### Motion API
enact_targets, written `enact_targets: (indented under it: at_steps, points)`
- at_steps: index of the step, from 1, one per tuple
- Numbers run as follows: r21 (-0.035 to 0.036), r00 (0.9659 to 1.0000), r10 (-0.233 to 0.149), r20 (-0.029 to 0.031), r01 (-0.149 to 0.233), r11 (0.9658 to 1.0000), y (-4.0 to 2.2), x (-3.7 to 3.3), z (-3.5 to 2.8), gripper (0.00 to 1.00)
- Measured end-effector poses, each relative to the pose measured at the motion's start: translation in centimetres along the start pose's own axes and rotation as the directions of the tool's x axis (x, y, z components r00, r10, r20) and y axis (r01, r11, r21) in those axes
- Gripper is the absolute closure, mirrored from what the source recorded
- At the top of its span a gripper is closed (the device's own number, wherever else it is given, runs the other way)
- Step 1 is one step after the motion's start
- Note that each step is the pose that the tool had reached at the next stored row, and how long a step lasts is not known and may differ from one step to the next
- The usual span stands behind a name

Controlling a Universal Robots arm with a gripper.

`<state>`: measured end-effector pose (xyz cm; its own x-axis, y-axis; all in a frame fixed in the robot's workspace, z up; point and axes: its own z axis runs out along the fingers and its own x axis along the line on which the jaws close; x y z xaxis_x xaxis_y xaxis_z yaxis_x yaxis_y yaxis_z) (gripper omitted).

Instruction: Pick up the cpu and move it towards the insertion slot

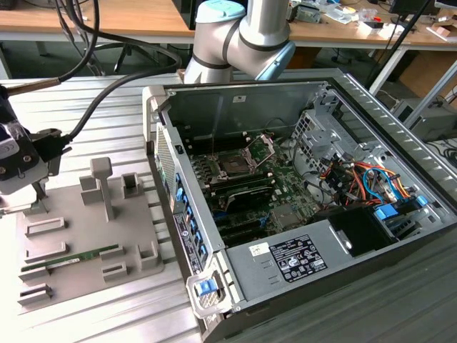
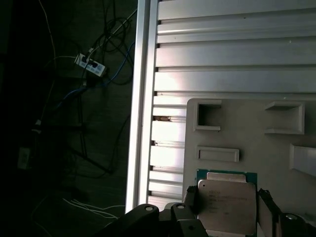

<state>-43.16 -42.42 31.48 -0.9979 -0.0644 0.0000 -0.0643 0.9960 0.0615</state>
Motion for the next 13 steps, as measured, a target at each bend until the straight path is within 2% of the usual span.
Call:
enact_targets:
  at_steps: [13]
  points:
    - [0.0000, 1.0000, 0.000, 0.0000, 0.000, 1.0000, 0.04, 0.00, -0.56, 0.45]
